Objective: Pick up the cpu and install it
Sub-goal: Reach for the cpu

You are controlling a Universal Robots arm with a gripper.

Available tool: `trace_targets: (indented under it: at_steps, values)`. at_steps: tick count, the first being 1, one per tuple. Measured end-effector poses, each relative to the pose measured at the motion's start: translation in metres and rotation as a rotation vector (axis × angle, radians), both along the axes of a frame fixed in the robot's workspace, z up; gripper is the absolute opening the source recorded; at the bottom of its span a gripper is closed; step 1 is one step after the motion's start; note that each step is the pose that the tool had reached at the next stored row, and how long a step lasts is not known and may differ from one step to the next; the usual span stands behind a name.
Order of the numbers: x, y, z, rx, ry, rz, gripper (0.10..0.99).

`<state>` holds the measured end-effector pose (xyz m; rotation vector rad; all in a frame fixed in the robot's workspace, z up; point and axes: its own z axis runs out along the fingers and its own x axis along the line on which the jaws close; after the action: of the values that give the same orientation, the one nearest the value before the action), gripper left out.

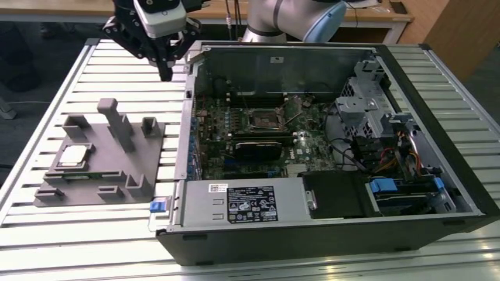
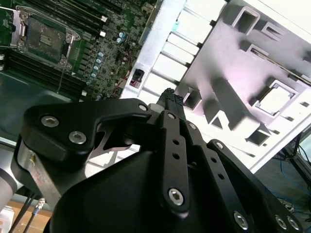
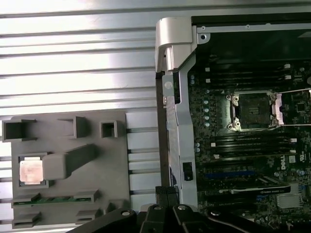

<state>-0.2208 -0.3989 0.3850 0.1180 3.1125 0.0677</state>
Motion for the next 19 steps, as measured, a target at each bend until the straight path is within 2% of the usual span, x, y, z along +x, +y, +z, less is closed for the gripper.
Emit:
trace_targets:
  at_steps: [19]
  values:
    - [-0.0105, 0.0000, -0.0007, 0.000, 0.0001, 0.000, 0.118]
